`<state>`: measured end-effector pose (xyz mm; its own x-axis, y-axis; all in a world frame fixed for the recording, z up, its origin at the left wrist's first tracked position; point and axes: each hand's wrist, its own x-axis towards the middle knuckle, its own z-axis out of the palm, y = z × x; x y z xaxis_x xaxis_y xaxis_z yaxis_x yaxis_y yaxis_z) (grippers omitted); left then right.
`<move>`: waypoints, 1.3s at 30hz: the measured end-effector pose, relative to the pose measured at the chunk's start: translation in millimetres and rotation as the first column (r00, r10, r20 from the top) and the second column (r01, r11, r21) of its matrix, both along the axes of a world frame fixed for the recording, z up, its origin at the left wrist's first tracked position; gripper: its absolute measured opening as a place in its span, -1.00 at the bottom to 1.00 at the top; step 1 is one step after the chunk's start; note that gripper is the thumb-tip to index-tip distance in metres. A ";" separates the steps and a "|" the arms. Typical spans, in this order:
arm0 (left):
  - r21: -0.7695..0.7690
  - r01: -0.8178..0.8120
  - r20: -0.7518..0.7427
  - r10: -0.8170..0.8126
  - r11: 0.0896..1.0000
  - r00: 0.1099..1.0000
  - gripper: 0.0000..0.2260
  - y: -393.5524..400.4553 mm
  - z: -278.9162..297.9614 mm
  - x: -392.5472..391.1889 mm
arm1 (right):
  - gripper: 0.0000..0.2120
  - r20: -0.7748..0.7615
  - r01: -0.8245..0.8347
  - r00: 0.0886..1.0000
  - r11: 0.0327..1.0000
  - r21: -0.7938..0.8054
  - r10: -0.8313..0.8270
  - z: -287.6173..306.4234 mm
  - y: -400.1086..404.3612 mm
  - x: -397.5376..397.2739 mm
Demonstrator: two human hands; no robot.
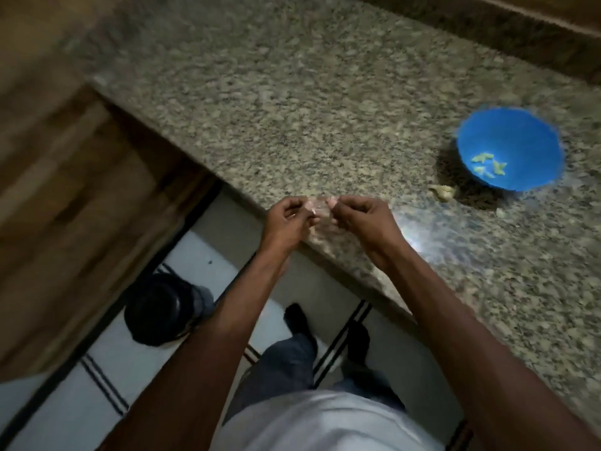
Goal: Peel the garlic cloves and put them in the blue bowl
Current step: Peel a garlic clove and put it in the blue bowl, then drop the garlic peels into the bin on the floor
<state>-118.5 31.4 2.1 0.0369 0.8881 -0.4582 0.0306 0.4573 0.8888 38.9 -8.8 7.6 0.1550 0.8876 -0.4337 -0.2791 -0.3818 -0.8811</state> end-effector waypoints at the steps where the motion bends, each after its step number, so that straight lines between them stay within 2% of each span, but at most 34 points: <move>1: -0.006 -0.078 0.023 0.078 0.997 0.997 -0.94 2.4 1.4 -24.0 | -0.77 -0.003 -0.064 0.998 0.998 0.010 0.064 0.3 9.5 -22.4; 5: -0.034 -0.318 0.081 0.320 0.948 0.944 -0.93 -1.4 4.7 -135.8 | -0.80 -0.063 -0.233 0.971 0.972 -0.009 0.232 -2.9 43.4 -130.3; 10: -0.076 -0.566 0.084 0.571 0.821 0.817 -0.94 -26.7 -13.9 -280.5 | -0.83 -0.061 -0.417 0.908 0.909 -0.016 0.416 -23.5 60.8 -279.3; 12: -0.093 -0.633 0.055 0.638 0.769 0.768 -0.94 -36.5 -28.0 -333.9 | -0.83 -0.076 -0.471 0.881 0.881 -0.044 0.468 -32.8 62.6 -337.7; 15: -0.116 -0.696 -0.019 0.699 0.709 0.715 -0.92 -54.4 -42.8 -401.8 | -0.94 -0.096 -0.561 0.827 0.826 -0.056 0.554 -46.0 57.2 -412.4; 18: -0.145 -0.759 -0.058 0.760 0.635 0.647 -0.87 -72.5 -54.9 -455.3 | -0.90 -0.055 -0.643 0.766 0.761 -0.085 0.641 -61.2 52.3 -468.3; 25: -0.150 -0.852 -0.149 0.841 0.501 0.521 -0.87 -107.7 -92.1 -534.7 | -0.82 0.014 -0.752 0.636 0.624 -0.214 0.771 -112.3 43.9 -566.7; 29: -0.166 -0.870 -0.140 0.862 0.465 0.487 -0.90 -120.7 -123.9 -561.0 | -0.61 0.025 -0.765 0.591 0.570 -0.301 0.807 -139.9 40.6 -605.8; 31: -0.190 -0.885 -0.129 0.883 0.425 0.452 -0.91 -123.4 -145.1 -571.8 | -0.58 0.030 -0.761 0.581 0.556 -0.333 0.813 -159.4 40.0 -622.6; 33: -0.238 -0.890 -0.124 0.896 0.390 0.426 -0.91 -124.4 -171.5 -580.7 | -0.64 0.030 -0.753 0.573 0.541 -0.374 0.819 -182.4 37.8 -637.0; 36: -0.285 -0.895 -0.089 0.920 0.343 0.381 -0.91 -125.5 -219.8 -590.9 | -0.97 0.030 -0.737 0.577 0.536 -0.411 0.816 -216.2 35.4 -651.4; 39: -0.368 -0.890 -0.051 0.949 0.270 0.310 -0.93 -122.6 -263.7 -597.7 | -0.95 0.009 -0.707 0.608 0.547 -0.448 0.794 -258.0 38.6 -662.5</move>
